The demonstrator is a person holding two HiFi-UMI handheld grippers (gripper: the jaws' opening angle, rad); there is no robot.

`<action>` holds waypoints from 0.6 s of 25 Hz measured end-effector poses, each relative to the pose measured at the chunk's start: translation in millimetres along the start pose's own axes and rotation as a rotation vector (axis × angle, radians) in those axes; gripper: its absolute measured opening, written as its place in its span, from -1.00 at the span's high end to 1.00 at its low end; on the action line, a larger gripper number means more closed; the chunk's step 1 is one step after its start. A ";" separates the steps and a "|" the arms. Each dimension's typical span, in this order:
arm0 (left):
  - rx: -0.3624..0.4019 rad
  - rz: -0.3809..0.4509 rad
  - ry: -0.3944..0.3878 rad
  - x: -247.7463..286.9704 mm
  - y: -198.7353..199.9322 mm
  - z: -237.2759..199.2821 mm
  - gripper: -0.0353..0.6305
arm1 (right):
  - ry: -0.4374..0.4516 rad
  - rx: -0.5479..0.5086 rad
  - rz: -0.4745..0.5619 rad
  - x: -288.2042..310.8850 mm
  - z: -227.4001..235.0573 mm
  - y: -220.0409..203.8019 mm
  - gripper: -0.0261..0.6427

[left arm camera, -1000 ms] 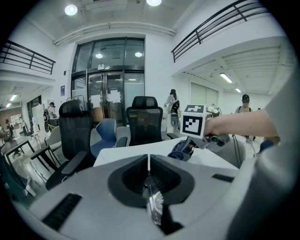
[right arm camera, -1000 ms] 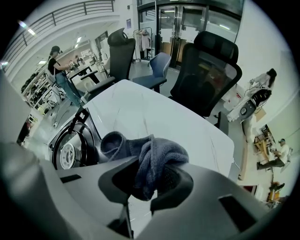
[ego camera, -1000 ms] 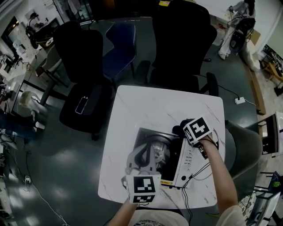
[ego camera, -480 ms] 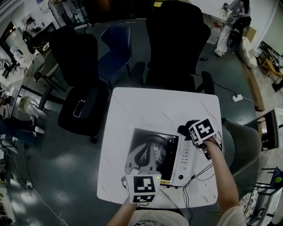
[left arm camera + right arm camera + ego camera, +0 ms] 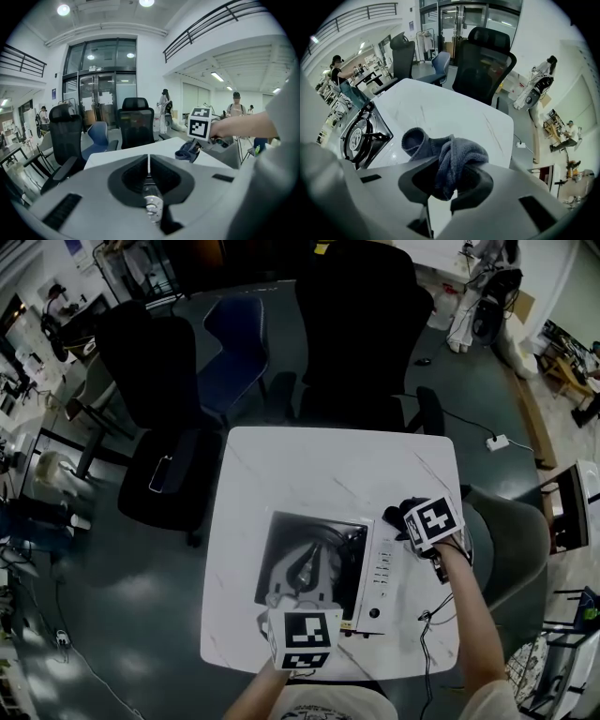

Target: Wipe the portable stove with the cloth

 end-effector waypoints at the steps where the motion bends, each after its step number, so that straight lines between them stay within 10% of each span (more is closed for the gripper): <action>1: 0.004 -0.003 0.000 0.4 0.4 1.0 0.82 | 0.000 0.006 -0.002 1.1 1.4 -3.3 0.70; 15: 0.025 -0.025 -0.012 3.0 -0.4 30.3 0.82 | 0.091 0.118 0.004 23.0 5.4 -54.1 0.70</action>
Point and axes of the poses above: the fingertips, and each gripper's own axes: x forward along the fingers, z to its right, y out of its top, the point moved 9 cm from there along -x, backward along the fingers, and after that the axes turned 9 degrees about x, right-handed, at the moved point
